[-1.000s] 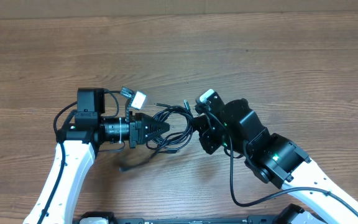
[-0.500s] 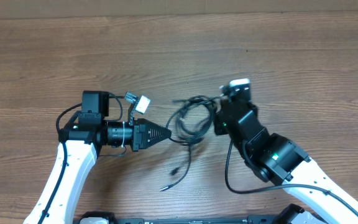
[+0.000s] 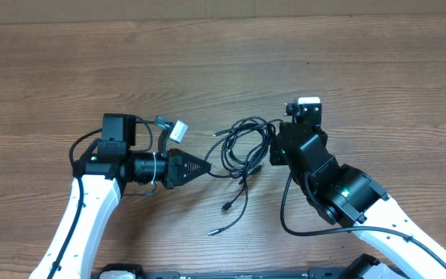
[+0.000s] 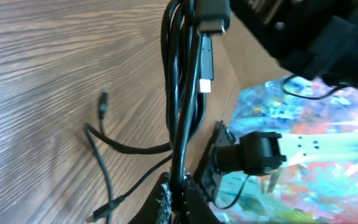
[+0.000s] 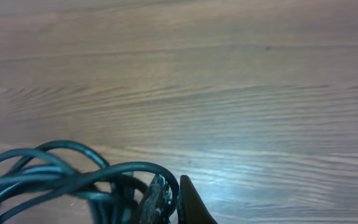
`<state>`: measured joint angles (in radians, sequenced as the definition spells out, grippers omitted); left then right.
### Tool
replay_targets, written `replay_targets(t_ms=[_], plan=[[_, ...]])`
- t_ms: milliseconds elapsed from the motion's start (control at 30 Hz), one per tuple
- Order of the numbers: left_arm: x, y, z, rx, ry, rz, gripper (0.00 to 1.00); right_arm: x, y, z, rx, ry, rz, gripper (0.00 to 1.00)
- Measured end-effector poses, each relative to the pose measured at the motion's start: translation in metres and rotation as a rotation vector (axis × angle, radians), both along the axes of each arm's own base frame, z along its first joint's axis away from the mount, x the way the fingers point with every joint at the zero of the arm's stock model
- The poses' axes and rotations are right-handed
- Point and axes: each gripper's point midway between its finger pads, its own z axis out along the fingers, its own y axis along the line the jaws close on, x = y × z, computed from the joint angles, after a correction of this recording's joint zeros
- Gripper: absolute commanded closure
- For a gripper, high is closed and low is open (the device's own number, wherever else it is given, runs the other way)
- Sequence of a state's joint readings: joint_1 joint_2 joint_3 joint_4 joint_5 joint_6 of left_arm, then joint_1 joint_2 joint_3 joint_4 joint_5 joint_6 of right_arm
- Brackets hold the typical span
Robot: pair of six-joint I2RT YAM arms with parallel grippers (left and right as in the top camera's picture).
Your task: Untangle cables
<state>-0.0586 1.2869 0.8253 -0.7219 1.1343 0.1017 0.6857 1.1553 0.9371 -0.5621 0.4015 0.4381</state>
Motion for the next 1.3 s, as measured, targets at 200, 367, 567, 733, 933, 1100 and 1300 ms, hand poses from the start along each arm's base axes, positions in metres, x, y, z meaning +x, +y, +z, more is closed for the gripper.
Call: replay_targets(t_ms=[200, 367, 567, 733, 933, 1100, 1300], plan=[[0.004, 0.002, -0.004, 0.026, 0.015, 0.026, 0.53, -0.016, 0.043, 0.0, 0.167, 0.085, 0.205, 0.96], [0.004, 0.002, -0.004, 0.021, 0.033, 0.033, 0.49, -0.029, 0.075, 0.013, 0.296, 0.104, 0.362, 0.96], [0.004, 0.002, -0.003, 0.02, 0.033, 0.032, 0.49, -0.038, 0.094, 0.026, 0.378, 0.101, 0.467, 0.96], [0.005, 0.004, -0.007, 0.045, 0.034, 0.043, 0.48, -0.046, 0.094, 0.019, 0.383, 0.155, 0.476, 0.72], [0.008, 0.024, -0.037, 0.224, 0.151, 0.166, 0.45, -0.054, 0.089, 0.007, 0.358, 0.213, 0.469, 0.48], [0.014, 0.048, -0.061, 0.387, 0.26, 0.329, 0.46, -0.055, 0.088, 0.005, 0.351, 0.224, 0.465, 0.41], [0.027, 0.046, -0.067, 0.461, 0.224, 0.386, 0.49, -0.06, 0.083, -0.004, 0.347, 0.275, 0.439, 0.39]])
